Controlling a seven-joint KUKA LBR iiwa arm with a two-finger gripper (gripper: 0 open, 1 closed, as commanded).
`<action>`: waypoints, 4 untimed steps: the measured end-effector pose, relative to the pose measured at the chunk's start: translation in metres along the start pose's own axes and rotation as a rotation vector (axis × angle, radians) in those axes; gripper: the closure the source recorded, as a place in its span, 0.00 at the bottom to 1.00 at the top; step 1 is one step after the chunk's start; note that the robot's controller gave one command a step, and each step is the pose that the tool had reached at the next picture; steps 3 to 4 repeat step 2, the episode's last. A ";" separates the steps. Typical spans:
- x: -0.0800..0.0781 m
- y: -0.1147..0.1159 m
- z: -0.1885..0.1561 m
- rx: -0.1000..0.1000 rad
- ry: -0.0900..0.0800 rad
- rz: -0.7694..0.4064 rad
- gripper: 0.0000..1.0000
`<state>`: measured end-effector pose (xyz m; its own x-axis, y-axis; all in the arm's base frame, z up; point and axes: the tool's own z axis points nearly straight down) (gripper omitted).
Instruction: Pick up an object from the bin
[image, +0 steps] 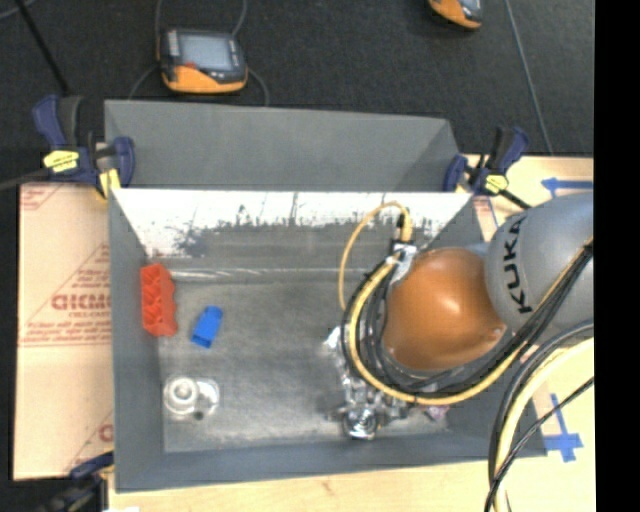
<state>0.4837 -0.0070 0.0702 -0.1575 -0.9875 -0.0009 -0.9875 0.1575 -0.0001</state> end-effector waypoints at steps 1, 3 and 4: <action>0.000 -0.002 -0.112 0.008 -0.001 0.003 1.00; 0.000 -0.003 -0.123 0.003 -0.001 0.008 1.00; 0.000 -0.003 -0.123 0.003 -0.001 0.008 1.00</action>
Offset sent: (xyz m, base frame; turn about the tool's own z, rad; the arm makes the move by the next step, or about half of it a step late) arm 0.0002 0.0000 0.1077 0.0000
